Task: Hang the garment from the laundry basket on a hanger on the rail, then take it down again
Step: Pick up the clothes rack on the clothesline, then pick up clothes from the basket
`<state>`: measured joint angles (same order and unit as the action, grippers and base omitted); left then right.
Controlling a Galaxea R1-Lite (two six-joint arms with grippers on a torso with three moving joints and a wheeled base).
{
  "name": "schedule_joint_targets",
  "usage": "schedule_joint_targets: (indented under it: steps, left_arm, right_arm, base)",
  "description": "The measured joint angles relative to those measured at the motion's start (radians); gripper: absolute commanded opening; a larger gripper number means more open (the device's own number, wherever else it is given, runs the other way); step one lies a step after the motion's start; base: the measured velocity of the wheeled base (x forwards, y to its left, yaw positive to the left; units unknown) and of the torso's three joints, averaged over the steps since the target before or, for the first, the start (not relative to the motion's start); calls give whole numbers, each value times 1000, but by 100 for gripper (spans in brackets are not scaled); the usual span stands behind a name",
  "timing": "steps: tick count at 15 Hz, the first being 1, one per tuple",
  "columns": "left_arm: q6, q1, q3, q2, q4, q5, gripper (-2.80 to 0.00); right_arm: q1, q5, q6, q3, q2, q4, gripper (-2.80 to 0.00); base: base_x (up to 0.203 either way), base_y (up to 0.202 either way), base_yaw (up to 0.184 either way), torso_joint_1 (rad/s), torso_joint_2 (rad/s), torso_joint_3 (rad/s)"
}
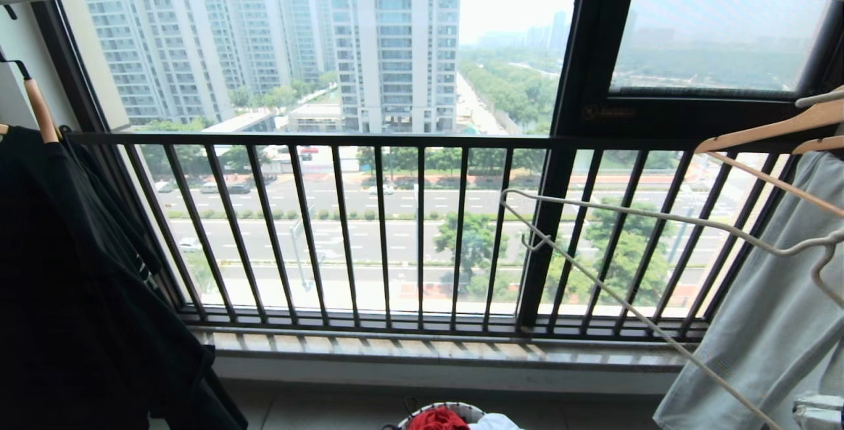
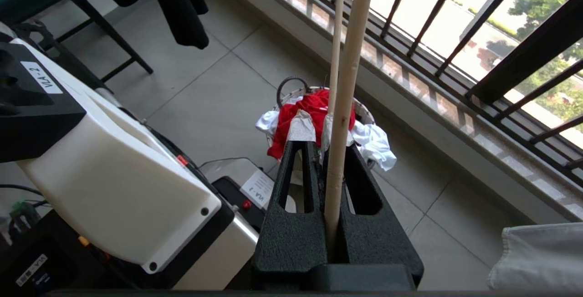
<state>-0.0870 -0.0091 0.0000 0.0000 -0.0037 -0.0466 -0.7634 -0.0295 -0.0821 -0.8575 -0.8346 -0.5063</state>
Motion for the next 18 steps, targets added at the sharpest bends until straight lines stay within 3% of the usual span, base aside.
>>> schedule_joint_targets:
  steps: [4, 6, 11, 13, 18]
  left_arm:
    - [0, 0, 0, 0, 0, 0, -280]
    - [0, 0, 0, 0, 0, 0, -280]
    - [0, 0, 0, 0, 0, 0, -280]
    - [0, 0, 0, 0, 0, 0, -280]
    - [-1, 0, 0, 0, 0, 0, -280]
  right_arm:
    - [0, 45, 18, 46, -80, 85, -280]
    - [0, 103, 31, 49, -147, 162, -280]
    - [0, 223, 138, 38, -335, 354, -280]
    - [0, 241, 167, 19, -399, 422, -280]
    - [3, 260, 239, 6, -480, 449, -280]
  base:
    - [0, 0, 0, 0, 0, 0]
    - [0, 0, 0, 0, 0, 0]
    - [0, 0, 0, 0, 0, 0]
    - [0, 0, 0, 0, 0, 0]
    - [0, 0, 0, 0, 0, 0]
